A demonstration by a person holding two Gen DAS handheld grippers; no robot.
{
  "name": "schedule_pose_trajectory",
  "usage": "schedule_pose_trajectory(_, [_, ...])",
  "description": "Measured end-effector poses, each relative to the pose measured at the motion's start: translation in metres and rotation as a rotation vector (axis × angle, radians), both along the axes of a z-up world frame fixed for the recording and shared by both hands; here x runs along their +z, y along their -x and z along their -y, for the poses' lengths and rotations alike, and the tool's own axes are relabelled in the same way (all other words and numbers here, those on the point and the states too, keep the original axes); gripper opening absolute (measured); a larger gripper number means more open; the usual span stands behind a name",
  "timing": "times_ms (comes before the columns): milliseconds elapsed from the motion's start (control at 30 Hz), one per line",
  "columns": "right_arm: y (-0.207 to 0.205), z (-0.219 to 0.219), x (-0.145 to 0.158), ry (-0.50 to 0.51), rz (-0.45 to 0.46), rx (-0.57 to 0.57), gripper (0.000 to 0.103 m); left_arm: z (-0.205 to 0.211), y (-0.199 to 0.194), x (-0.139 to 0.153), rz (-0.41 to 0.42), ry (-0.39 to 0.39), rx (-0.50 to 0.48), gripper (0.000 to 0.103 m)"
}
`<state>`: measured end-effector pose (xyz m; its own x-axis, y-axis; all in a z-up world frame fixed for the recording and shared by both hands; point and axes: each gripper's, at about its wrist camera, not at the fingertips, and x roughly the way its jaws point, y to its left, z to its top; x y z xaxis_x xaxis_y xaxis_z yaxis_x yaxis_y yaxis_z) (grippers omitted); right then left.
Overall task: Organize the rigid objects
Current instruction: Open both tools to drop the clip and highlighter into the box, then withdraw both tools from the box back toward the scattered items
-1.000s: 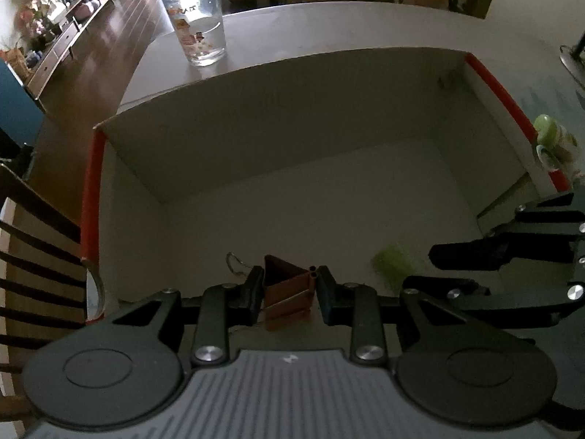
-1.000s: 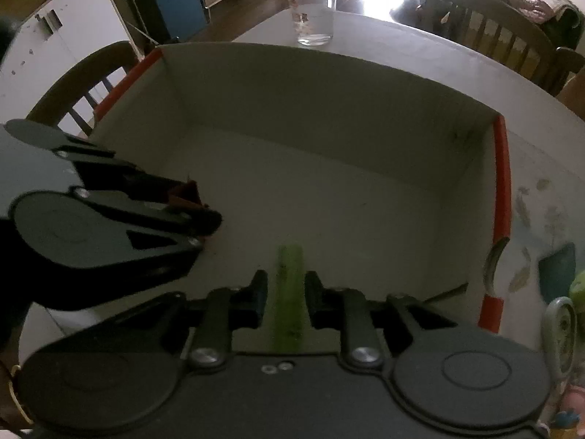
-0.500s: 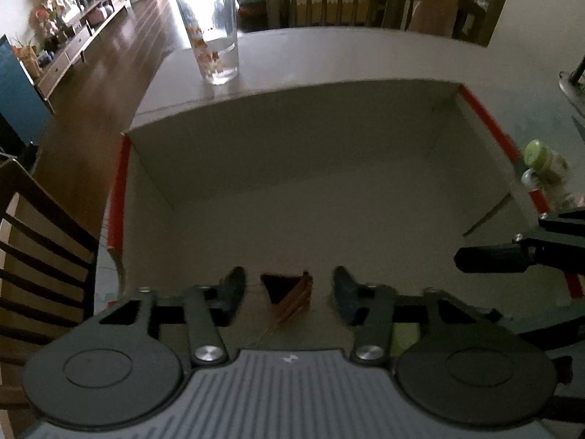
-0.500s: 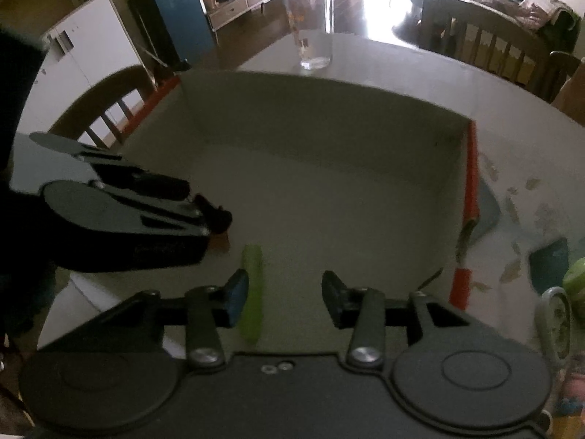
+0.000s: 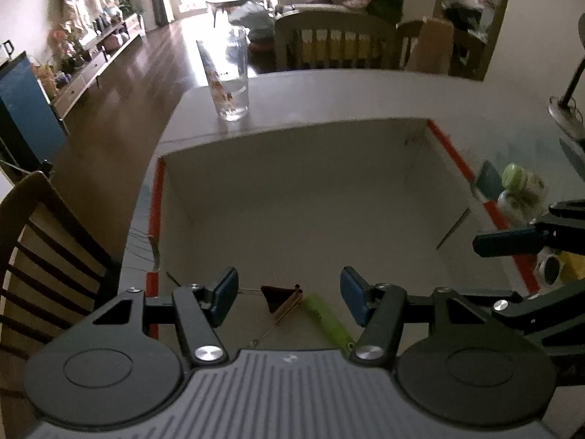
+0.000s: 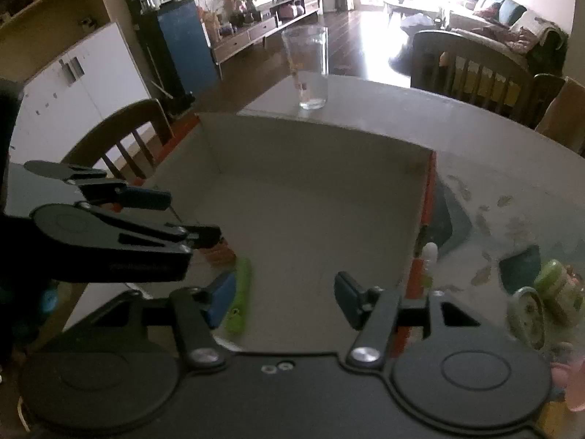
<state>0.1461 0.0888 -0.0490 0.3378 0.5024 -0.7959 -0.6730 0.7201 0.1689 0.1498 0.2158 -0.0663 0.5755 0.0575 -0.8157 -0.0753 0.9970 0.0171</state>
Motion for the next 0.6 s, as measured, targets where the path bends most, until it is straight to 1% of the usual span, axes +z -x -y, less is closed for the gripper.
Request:
schedule_pose_trajectory(67, [0.004,0.006,0.006,-0.014,0.012,-0.002,0.066,0.001,0.004,0.006,0.021,0.009,0.011,0.061])
schedule_pose_trajectory(200, [0.012,0.019,0.018,-0.044,0.033,-0.007,0.067,0.009,0.016,0.023,0.068,0.018,0.022,0.061])
schedule_pose_trajectory(333, [0.02,0.031,0.027,-0.063,0.056,-0.01,0.072,0.022,0.029,0.041,0.117,0.024,0.028,0.062])
schedule_pose_trajectory(400, [0.026,0.037,0.031,-0.066,0.071,-0.007,0.073,0.029,0.034,0.048,0.139,0.03,0.038,0.069])
schedule_pose_trajectory(467, [0.031,0.044,0.036,-0.076,0.082,-0.003,0.076,0.037,0.039,0.055,0.164,0.036,0.042,0.071])
schedule_pose_trajectory(600, [0.039,0.06,0.044,-0.095,0.093,-0.003,0.078,0.054,0.045,0.062,0.186,0.054,0.044,0.071])
